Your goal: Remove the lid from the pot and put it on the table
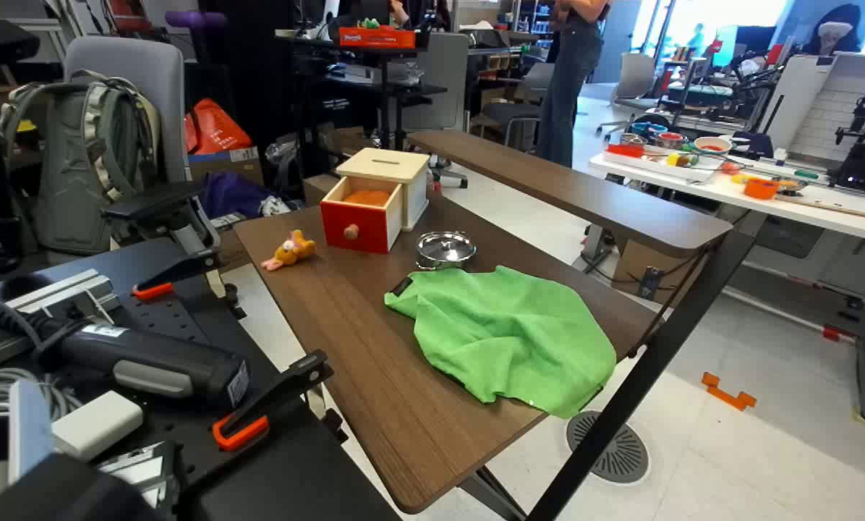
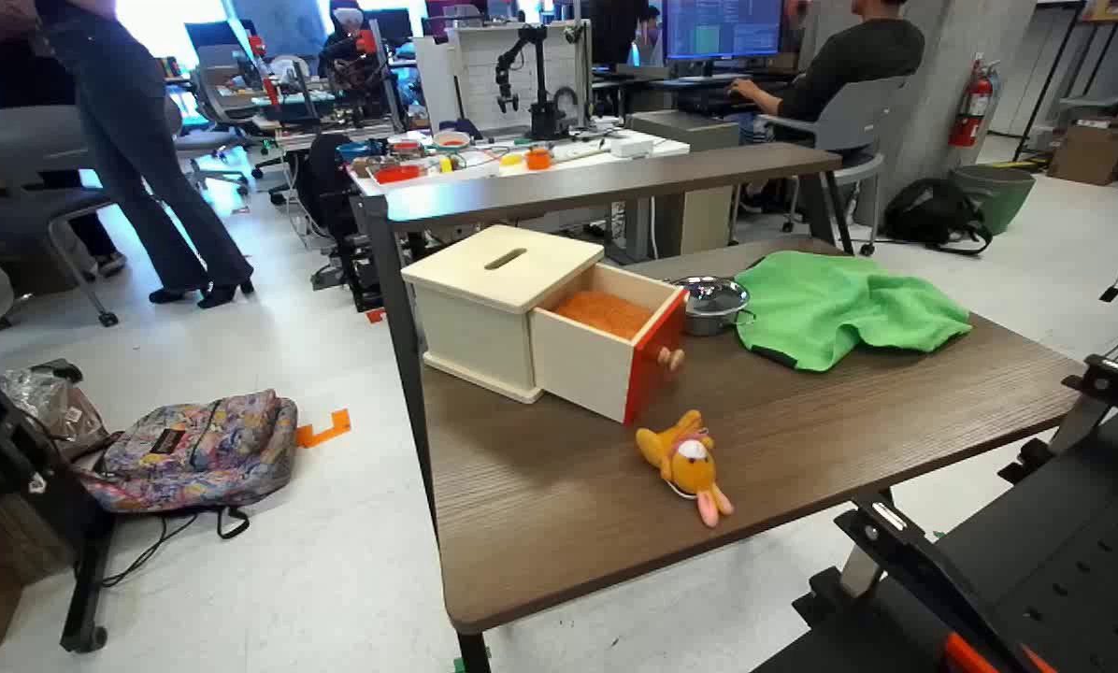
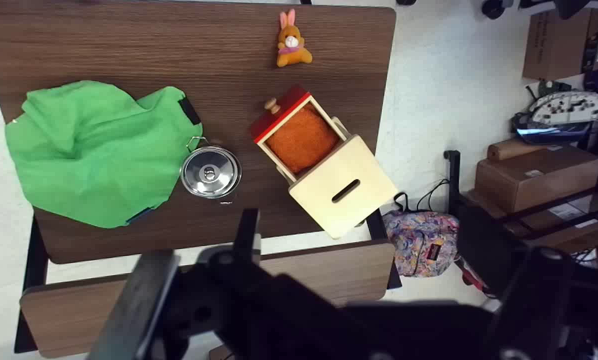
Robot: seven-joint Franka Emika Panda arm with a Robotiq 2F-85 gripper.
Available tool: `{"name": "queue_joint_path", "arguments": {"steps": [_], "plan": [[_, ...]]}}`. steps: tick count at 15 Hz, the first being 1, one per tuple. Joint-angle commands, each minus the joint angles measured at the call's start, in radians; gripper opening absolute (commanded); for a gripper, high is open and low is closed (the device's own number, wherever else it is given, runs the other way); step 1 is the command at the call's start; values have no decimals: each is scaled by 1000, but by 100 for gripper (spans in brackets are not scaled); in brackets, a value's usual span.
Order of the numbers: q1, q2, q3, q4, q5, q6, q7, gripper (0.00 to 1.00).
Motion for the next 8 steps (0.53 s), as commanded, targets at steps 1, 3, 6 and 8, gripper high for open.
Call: {"name": "queue_joint_path", "arguments": {"steps": [1, 3, 6, 8], "plan": [[-7, 1, 5, 3, 2, -3, -2, 100], [-7, 0, 5, 4, 2, -3, -2, 100], [-7, 0, 5, 4, 2, -3, -2, 100], [-13, 21, 13, 7, -4, 36, 20, 100]]}}
